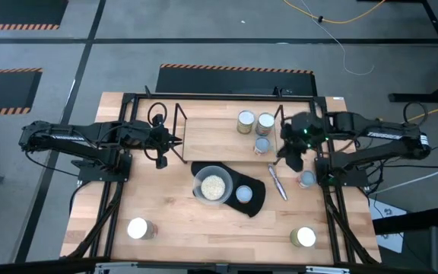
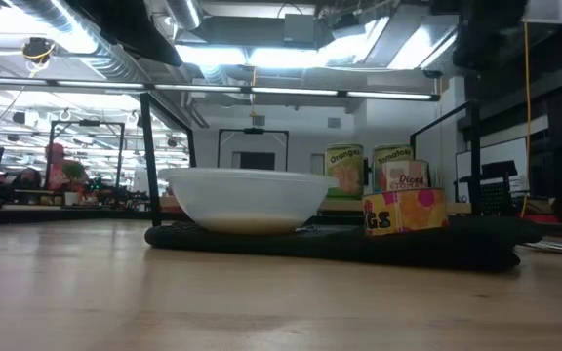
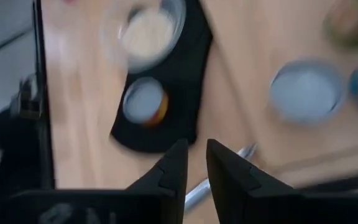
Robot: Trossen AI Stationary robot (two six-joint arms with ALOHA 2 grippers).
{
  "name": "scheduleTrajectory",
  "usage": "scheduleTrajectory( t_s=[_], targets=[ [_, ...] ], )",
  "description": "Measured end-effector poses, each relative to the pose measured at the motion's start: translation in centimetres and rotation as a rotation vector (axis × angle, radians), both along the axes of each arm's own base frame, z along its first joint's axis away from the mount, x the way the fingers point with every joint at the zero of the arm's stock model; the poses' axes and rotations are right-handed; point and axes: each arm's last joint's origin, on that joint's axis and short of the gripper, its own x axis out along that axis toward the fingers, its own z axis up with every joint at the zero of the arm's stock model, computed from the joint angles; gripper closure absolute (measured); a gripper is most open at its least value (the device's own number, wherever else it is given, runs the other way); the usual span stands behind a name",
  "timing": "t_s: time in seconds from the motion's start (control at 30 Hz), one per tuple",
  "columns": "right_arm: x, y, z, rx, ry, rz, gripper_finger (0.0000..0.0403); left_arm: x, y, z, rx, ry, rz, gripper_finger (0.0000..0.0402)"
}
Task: Pick and place cans onto a shelf
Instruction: Put the small canned oranges on the shelf
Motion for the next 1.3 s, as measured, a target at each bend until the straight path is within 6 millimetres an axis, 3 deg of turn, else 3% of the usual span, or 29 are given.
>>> scheduleTrajectory(
  t_s=[0.27,0.53,0.83,1.3],
  targets=[
    [-1.5,4.1,-1.5,0.046,0.199,0.034,0.0338,0.0,0.0,0.0,-0.001,0.0,0.0,0.0361],
    [-3.4,6.5,-6.6,0.021,0.418,0.001,0.0338,0.0,0.0,0.0,-0.015,-0.004,0.008,0.0361],
    [-5.1,6.6,-10.9,-0.027,0.576,-0.039,0.0338,0.0,0.0,0.0,-0.017,-0.005,0.009,0.0361],
    [-5.5,6.3,-12.7,-0.083,0.585,-0.06,0.0338,0.0,0.0,0.0,-0.017,-0.005,0.009,0.0361]
  ],
)
